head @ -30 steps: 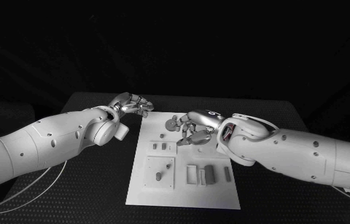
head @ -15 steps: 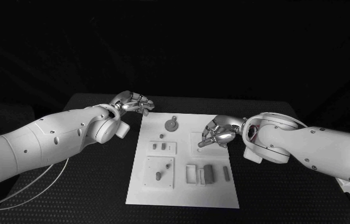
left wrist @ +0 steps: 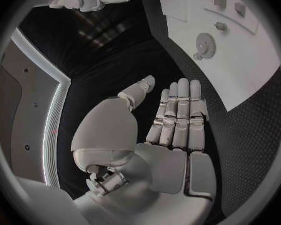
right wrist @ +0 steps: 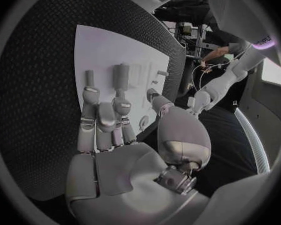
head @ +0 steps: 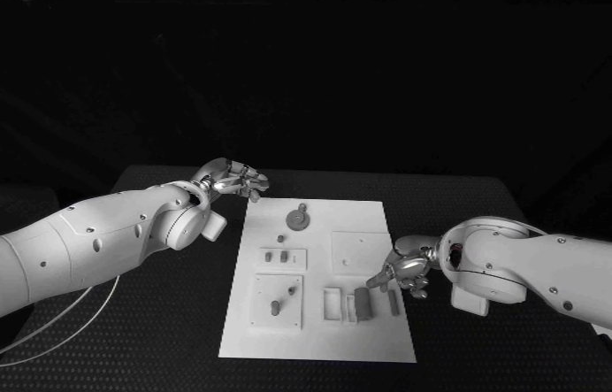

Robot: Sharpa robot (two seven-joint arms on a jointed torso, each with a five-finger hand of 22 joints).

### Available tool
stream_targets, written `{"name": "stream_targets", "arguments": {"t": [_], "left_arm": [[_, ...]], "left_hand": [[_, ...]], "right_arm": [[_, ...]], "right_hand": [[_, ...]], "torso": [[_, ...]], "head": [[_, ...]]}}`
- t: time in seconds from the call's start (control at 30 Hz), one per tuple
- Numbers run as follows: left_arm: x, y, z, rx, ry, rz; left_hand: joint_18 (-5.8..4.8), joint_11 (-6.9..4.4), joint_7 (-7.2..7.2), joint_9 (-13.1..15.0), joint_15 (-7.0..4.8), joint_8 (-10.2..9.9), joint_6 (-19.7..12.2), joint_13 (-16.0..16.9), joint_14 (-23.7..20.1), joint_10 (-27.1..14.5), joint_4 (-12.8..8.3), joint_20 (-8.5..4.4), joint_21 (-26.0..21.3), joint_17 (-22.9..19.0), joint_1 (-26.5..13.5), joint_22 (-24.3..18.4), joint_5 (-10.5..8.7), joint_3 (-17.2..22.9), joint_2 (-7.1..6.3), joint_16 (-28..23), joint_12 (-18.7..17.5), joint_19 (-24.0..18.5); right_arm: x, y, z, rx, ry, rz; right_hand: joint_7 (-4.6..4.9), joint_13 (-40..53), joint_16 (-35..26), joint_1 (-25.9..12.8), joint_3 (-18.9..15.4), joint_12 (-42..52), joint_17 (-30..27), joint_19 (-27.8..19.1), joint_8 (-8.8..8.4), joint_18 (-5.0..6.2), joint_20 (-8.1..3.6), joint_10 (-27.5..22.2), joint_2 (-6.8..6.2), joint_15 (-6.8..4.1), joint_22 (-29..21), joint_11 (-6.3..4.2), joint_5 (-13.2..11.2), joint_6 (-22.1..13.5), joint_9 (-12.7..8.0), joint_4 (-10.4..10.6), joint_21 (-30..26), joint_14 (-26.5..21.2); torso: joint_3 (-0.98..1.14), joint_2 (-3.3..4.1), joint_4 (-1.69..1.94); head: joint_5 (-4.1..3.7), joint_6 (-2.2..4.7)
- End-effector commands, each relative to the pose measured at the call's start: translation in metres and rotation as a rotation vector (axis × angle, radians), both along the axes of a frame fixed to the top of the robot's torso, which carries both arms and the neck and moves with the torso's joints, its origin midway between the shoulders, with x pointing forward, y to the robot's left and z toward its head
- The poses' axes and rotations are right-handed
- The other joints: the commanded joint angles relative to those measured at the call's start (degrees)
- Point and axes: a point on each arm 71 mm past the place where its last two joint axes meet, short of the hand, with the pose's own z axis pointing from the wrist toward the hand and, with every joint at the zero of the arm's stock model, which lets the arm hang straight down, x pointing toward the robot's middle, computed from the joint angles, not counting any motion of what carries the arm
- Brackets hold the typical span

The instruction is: Assemble the parts on the task board

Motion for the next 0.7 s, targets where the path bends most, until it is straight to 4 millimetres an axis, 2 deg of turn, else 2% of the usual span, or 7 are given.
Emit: {"name": "stream_targets", "arguments": {"t": [0.03, 0.1, 0.3, 0.5, 0.7], "left_arm": [[-0.001, -0.003, 0.001, -0.013, -0.004, -0.016], [-0.001, -0.003, 0.001, -0.013, -0.004, -0.016], [-0.002, -0.004, 0.001, -0.014, -0.003, -0.02], [-0.002, -0.004, 0.001, -0.015, -0.003, -0.022], [-0.003, -0.003, 0.002, -0.015, -0.003, -0.02]], "left_hand": [[0.61, -0.16, -0.01, -0.04, -0.13, 0.36, -0.2, -0.03, 0.44, -0.28, 0.39, -0.11, -0.31, 0.09, -0.27, 0.06, 0.31, 0.04, 0.02, -0.36, 0.26, 0.31], [0.61, -0.16, -0.02, -0.04, -0.13, 0.37, -0.2, -0.03, 0.44, -0.28, 0.4, -0.11, -0.32, 0.1, -0.27, 0.06, 0.31, 0.04, 0.02, -0.37, 0.26, 0.32], [0.61, -0.16, -0.02, -0.04, -0.13, 0.37, -0.19, -0.03, 0.45, -0.28, 0.41, -0.11, -0.33, 0.13, -0.29, 0.07, 0.31, 0.03, 0.01, -0.39, 0.27, 0.32], [0.61, -0.16, -0.02, -0.04, -0.13, 0.38, -0.19, -0.03, 0.46, -0.28, 0.43, -0.11, -0.34, 0.17, -0.31, 0.08, 0.3, 0.02, 0.01, -0.42, 0.28, 0.32], [0.61, -0.16, -0.02, -0.05, -0.13, 0.38, -0.19, -0.03, 0.46, -0.29, 0.44, -0.11, -0.35, 0.2, -0.32, 0.09, 0.3, 0.01, 0.0, -0.45, 0.28, 0.33]], "right_arm": [[-0.004, -0.001, -0.007, -0.053, 0.067, -0.037], [-0.004, 0.0, -0.01, -0.059, 0.063, -0.05], [-0.005, 0.008, -0.021, -0.062, 0.055, -0.066], [-0.007, 0.015, -0.033, -0.085, 0.073, -0.062], [-0.006, 0.018, -0.038, -0.095, 0.07, -0.06]], "right_hand": [[0.19, -0.04, 0.52, -1.18, 0.03, 0.27, 0.29, 0.41, -0.5, 1.28, -0.93, -1.4, -0.03, -0.94, 1.02, -1.77, -0.17, 1.68, -0.19, 0.74, 0.43, 1.33], [0.17, -0.07, 0.7, -1.56, 0.16, 0.34, 0.65, 0.47, -0.7, 1.28, -1.04, -1.28, -0.16, -0.96, 1.02, -1.79, -0.16, 1.8, -0.29, 1.07, 0.53, 1.6], [0.27, -0.16, 1.23, -2.38, 0.63, 0.58, 1.61, 0.69, -1.69, 1.28, -1.36, -0.87, -0.72, -0.9, 1.03, -1.71, -0.16, 1.61, -0.85, 1.87, 0.87, 2.38], [0.39, -0.15, 1.54, -2.84, 0.89, 0.79, 2.12, 0.83, -2.25, 1.28, -1.52, -0.68, -1.18, -0.79, 1.04, -1.6, -0.16, 1.6, -1.22, 2.34, 1.11, 2.81], [0.45, -0.15, 1.61, -2.97, 1.03, 0.84, 2.15, 0.84, -2.55, 1.28, -1.59, -0.68, -1.42, -0.74, 1.04, -1.54, -0.16, 1.53, -1.39, 2.49, 1.2, 2.85]], "torso": [[0.0, -0.08, -0.26], [0.01, -0.11, -0.3], [-0.07, 0.0, -0.08], [-0.04, 0.01, 0.02], [-0.11, -0.05, -0.16]], "head": [[0.16, -0.08], [0.2, -0.12], [0.1, -0.3], [0.13, -0.56], [0.32, -0.87]]}}
